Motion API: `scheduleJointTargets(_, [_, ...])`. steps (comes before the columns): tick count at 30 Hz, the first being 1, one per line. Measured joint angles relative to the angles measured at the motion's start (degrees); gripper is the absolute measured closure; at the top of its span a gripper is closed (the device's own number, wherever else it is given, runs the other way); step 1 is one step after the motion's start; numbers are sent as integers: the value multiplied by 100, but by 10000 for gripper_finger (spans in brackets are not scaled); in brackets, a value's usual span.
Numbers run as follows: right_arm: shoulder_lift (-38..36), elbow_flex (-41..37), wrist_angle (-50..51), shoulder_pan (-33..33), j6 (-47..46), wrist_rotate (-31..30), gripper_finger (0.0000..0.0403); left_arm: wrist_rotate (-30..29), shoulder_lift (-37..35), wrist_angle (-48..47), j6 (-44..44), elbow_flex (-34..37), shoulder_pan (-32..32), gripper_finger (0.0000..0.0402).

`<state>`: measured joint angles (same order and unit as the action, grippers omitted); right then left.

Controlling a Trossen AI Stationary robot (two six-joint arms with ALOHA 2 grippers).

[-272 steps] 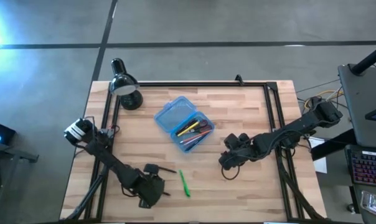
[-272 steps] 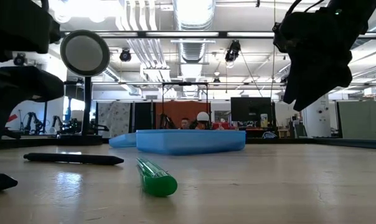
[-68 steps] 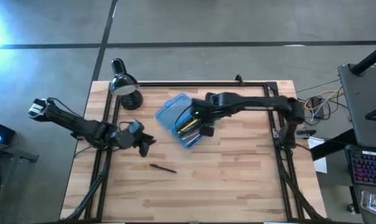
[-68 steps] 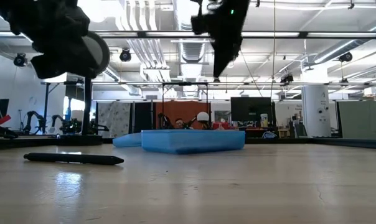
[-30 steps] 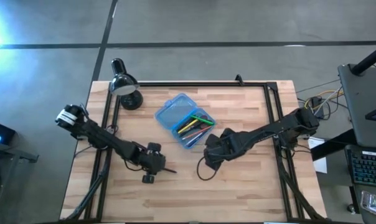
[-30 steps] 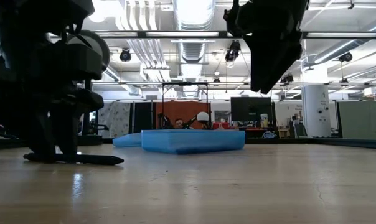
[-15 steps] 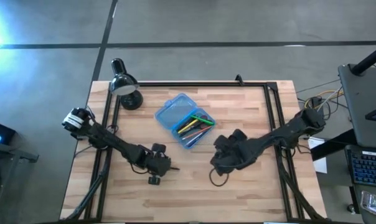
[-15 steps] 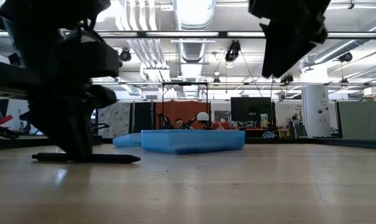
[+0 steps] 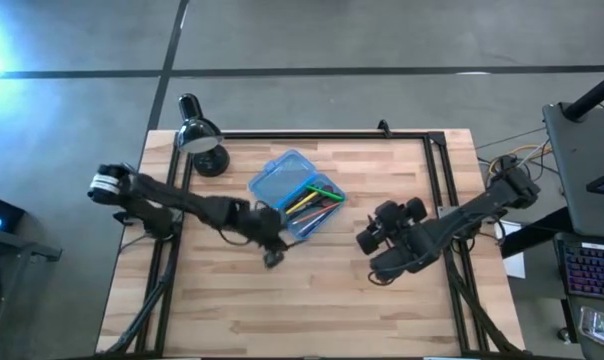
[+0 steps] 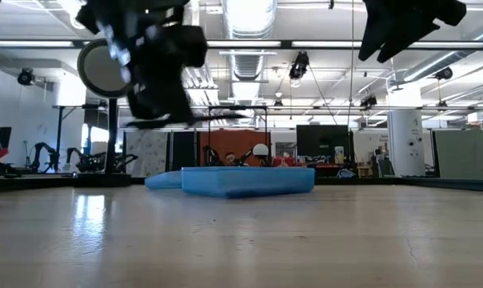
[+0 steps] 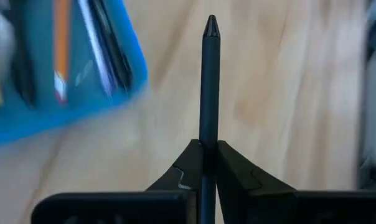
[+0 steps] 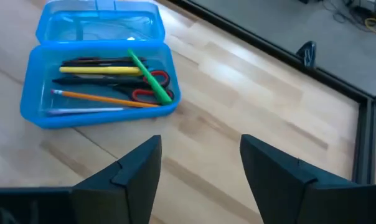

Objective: Pick & place school supplies into a supply box
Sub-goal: Put the black pen into the supply box, then close the supply box

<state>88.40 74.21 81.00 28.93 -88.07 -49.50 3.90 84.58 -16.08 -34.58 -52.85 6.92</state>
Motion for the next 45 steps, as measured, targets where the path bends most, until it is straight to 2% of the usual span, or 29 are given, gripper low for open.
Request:
scheduleJointTargets(5, [-59, -46, 60, -4, -205, -262, 193, -105, -41, 496, -601, -452, -774, 394])
scheduleJointTargets(11, [-128, -194, 126, 6, -304, -289, 193, 43, 1008, 447, -528, -1134, -1474, 394])
scheduleJointTargets(15, [-172, -334, 131, 63, -306, -97, 193, 153, 1714, 86, -449, -1614, -1521, 386])
scheduleJointTargets(20, [-179, -488, 128, 179, -336, 47, 193, 89, 2214, -578, -328, -2229, -1530, 333])
scheduleJointTargets(23, [-198, -588, 122, 224, -385, 105, 193, -11, 2261, -1023, -170, -2465, -1532, 304])
scheduleJointTargets(29, [-456, -898, 100, 221, -675, 161, 193, -807, 1823, -1830, 358, -2809, -1547, 280])
scheduleJointTargets(32, [-750, -1082, 34, 201, -806, 172, 193, -1251, 1412, -2269, 379, -2763, -1554, 279])
scheduleJointTargets(37, [-1404, -1598, -537, -148, -867, 579, 193, -1283, 717, -2320, -216, -2198, -1637, 279])
scheduleJointTargets(41, [-1838, -2198, -1917, -708, -106, 1146, 193, -1292, 350, -1907, -720, -1445, -1672, 278])
scheduleJointTargets(45, [-1955, -2707, -3458, -1362, 611, 1865, 196, -1236, 117, -1664, -1006, -750, -1632, 278])
